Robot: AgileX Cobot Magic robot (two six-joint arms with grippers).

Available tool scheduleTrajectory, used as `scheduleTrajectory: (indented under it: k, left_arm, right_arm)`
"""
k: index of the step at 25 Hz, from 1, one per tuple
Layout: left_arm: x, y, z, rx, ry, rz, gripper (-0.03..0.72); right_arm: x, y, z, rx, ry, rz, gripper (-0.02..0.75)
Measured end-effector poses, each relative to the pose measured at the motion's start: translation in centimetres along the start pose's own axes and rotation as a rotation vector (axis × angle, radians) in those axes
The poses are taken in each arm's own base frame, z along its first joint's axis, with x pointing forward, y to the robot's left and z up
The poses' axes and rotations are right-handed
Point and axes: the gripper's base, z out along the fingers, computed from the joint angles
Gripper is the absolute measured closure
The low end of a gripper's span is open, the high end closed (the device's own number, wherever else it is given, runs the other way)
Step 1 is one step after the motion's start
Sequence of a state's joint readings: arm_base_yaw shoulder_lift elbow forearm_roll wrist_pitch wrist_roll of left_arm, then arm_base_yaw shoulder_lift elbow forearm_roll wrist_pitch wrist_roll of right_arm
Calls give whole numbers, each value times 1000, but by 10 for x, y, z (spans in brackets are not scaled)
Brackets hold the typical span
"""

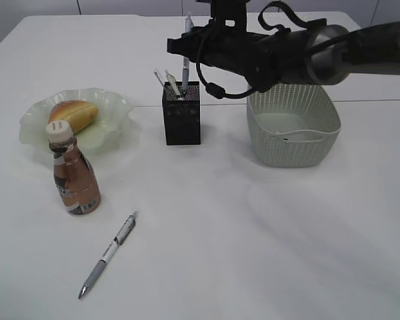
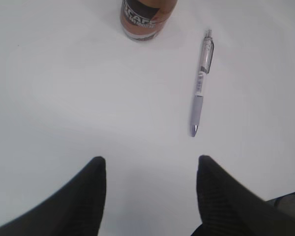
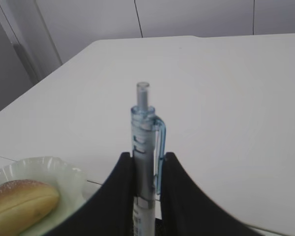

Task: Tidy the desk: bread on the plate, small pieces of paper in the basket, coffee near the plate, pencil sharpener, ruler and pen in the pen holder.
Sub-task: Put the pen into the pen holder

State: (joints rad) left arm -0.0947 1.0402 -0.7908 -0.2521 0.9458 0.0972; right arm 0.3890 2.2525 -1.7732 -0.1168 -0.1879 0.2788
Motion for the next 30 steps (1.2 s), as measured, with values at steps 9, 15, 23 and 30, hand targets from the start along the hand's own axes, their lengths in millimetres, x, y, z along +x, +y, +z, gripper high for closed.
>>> scheduleTrajectory:
  k: [9, 15, 23, 30]
  left_arm:
    - [0, 0, 0, 0, -2, 0, 256]
    - [-1, 0, 0, -1, -15, 0, 256]
    - [-2, 0, 0, -4, -21, 1, 256]
    - [-2, 1, 0, -9, -20, 5, 256]
  right_arm:
    - [21, -6, 8, 11, 40, 0, 528]
    - [23, -7, 8, 21, 73, -1, 352]
    - [-16, -3, -33, 122, 382, 50, 340]
    - [-50, 26, -73, 81, 748, 123, 340]
